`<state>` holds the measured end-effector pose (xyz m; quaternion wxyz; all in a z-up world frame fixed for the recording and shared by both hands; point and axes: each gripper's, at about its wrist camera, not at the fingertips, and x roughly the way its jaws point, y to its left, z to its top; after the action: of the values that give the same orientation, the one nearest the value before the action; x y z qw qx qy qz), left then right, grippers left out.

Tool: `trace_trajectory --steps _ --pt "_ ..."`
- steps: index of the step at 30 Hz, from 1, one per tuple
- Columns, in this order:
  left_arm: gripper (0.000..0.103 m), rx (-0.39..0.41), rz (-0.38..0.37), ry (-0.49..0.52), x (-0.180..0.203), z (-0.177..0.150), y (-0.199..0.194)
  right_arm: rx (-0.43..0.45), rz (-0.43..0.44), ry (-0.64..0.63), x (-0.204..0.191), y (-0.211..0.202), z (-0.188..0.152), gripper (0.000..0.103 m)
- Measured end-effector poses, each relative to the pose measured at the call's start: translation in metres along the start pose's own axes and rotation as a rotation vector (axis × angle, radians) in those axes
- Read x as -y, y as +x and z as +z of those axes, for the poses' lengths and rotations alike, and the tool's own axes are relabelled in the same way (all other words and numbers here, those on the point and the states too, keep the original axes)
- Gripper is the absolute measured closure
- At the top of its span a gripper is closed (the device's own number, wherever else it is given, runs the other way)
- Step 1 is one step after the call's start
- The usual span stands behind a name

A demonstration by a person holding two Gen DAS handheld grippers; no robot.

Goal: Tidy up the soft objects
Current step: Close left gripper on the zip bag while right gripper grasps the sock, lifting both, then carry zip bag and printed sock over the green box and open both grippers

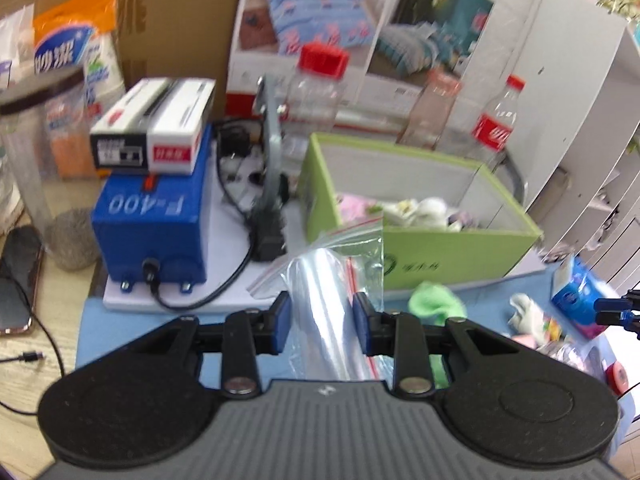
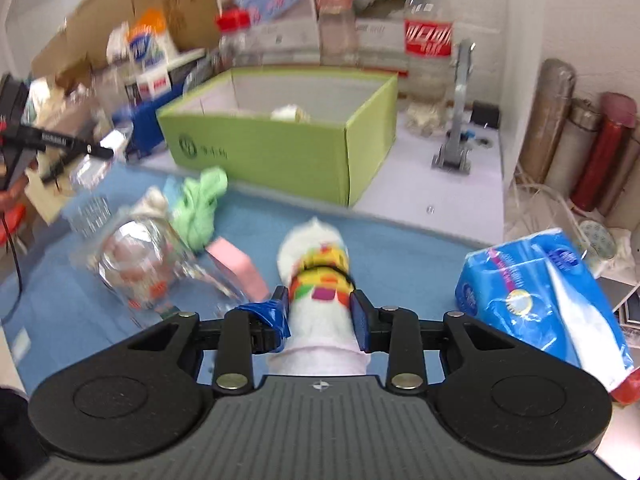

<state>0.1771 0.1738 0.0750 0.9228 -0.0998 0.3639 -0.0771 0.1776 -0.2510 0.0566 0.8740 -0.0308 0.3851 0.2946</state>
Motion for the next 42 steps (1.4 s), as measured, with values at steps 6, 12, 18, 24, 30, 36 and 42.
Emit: trace_trajectory --steps 6,12,18,24,30,36,42 --pt "0.073 -0.006 0.022 0.064 0.012 -0.005 0.005 -0.075 -0.064 -0.065 -0.013 0.018 0.008 0.084" --pt "0.073 -0.139 0.101 0.009 -0.028 -0.046 0.037 -0.15 -0.134 -0.028 -0.007 0.04 -0.017 0.075" --pt "0.07 -0.19 0.127 0.015 -0.042 -0.071 0.058 -0.181 -0.179 -0.05 -0.018 0.069 -0.022 0.064" --pt "0.036 -0.162 0.099 0.064 -0.038 -0.076 0.062 -0.133 -0.233 0.043 -0.016 0.085 -0.025 0.05" --pt "0.054 -0.139 0.15 0.152 -0.026 -0.081 0.064 -0.142 -0.26 0.046 -0.02 0.085 -0.024 0.048" --pt "0.075 -0.094 0.121 0.083 -0.032 -0.066 0.041 -0.134 -0.207 0.059 -0.023 0.073 -0.022 0.092" --pt "0.076 0.028 0.032 0.062 -0.018 -0.01 0.003 0.063 -0.203 0.07 -0.028 0.015 0.015 0.091"
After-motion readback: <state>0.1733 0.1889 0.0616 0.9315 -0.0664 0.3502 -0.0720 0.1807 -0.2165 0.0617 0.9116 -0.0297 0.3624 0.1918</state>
